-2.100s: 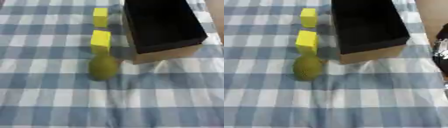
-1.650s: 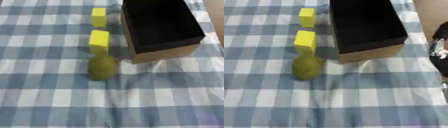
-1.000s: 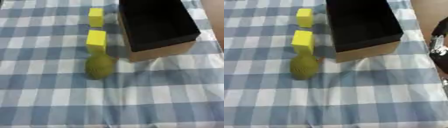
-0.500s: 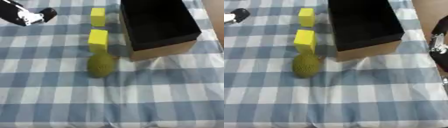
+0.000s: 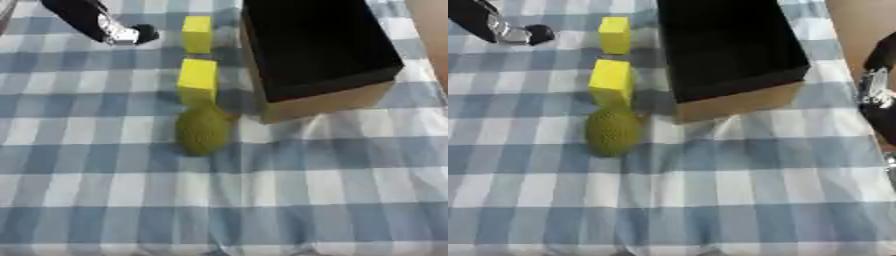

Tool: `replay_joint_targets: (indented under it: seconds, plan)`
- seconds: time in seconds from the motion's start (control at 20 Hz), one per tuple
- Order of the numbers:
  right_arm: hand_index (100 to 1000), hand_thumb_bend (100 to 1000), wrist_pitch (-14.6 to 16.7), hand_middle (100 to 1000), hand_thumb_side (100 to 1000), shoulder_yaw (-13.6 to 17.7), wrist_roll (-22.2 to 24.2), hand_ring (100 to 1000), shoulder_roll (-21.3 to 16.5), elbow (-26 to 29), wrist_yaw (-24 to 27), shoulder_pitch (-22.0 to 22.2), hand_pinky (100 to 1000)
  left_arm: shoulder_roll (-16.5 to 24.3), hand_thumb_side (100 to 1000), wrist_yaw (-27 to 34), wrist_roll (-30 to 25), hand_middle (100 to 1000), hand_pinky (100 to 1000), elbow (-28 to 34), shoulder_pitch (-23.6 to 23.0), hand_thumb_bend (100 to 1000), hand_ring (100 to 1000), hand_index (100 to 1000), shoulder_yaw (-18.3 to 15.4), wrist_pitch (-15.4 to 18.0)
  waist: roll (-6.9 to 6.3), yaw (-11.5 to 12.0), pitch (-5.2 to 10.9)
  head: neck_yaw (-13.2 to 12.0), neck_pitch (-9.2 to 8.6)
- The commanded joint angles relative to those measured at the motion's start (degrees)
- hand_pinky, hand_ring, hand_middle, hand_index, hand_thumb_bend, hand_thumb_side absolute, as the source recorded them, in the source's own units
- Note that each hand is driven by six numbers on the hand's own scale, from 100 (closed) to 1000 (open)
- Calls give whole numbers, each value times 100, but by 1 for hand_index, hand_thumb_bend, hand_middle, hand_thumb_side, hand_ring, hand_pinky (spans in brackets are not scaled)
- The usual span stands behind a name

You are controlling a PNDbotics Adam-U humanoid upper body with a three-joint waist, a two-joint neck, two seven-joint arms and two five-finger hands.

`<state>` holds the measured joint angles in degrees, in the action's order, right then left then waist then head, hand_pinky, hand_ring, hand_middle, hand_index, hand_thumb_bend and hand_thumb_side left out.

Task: Pick up objects on the table and place them in the box.

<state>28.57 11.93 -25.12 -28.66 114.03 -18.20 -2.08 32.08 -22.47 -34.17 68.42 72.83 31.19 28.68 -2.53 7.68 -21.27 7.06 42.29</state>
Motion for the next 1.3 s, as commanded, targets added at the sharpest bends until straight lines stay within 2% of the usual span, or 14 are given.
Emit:
replay_joint_targets:
  seconds: [0.05,0.2,0.5,0.7,0.9,1.1,1.3]
  plan:
    - [872,100,-4,445,470,20,22,989,-117,56,60,-47,892,-116,544,-190,-308,806,909,-426,258,441,871,916,-61,286,-61,-15,211,-37,10]
    - [872,100,-12,445,470,22,30,990,-120,56,76,-43,892,-268,575,-261,-593,817,934,-783,388,556,888,917,-129,570,-77,-24,230,-48,34]
    - [872,100,-31,447,471,32,27,990,-132,56,101,-32,892,-380,619,-377,-1183,824,950,-1142,532,650,888,914,-216,1160,-113,-23,257,-36,80]
    - [870,100,-41,447,470,34,15,990,-141,56,119,-40,892,-484,636,-337,-1694,821,954,-1376,624,655,892,913,-351,1513,-131,-25,270,-41,103]
    - [869,100,-55,448,476,38,3,989,-153,56,144,-47,892,-578,650,-408,-1775,818,953,-1586,646,661,893,912,-269,1758,-156,-38,288,-66,140]
    - [869,100,-68,449,474,48,-11,988,-165,56,161,-47,892,-600,646,-469,-1779,817,951,-1631,641,655,892,912,-196,1888,-173,-38,310,-71,148]
    - [869,100,-80,451,470,54,-22,986,-173,56,188,-56,892,-654,651,-334,-1779,813,946,-1555,641,626,887,913,-64,1868,-173,-40,335,-119,171]
